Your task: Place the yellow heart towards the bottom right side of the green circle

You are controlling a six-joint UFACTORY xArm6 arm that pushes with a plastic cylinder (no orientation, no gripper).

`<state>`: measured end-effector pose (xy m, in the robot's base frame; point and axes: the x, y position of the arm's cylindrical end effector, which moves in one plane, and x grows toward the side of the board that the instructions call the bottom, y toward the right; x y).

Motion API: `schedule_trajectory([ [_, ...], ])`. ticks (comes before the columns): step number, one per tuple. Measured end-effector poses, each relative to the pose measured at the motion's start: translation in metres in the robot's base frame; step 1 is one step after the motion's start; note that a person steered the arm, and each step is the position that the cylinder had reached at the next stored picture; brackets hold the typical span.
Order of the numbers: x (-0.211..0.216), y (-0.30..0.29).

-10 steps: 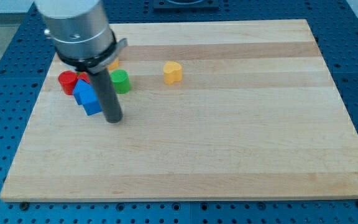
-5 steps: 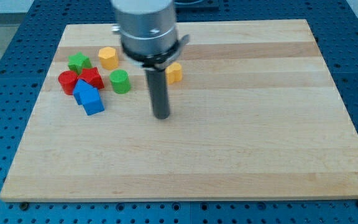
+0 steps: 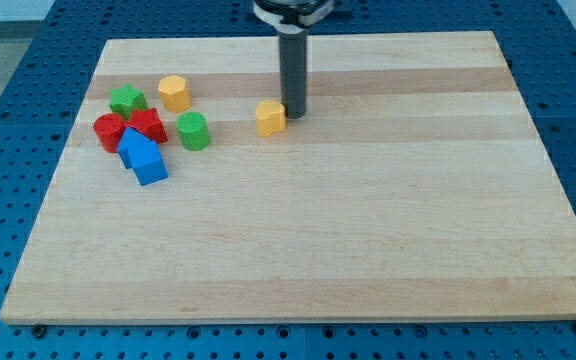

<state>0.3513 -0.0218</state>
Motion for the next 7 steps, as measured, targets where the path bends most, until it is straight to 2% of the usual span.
schedule_trajectory([
  [4,0.039,-0.014],
  [7,0.044,-0.069],
])
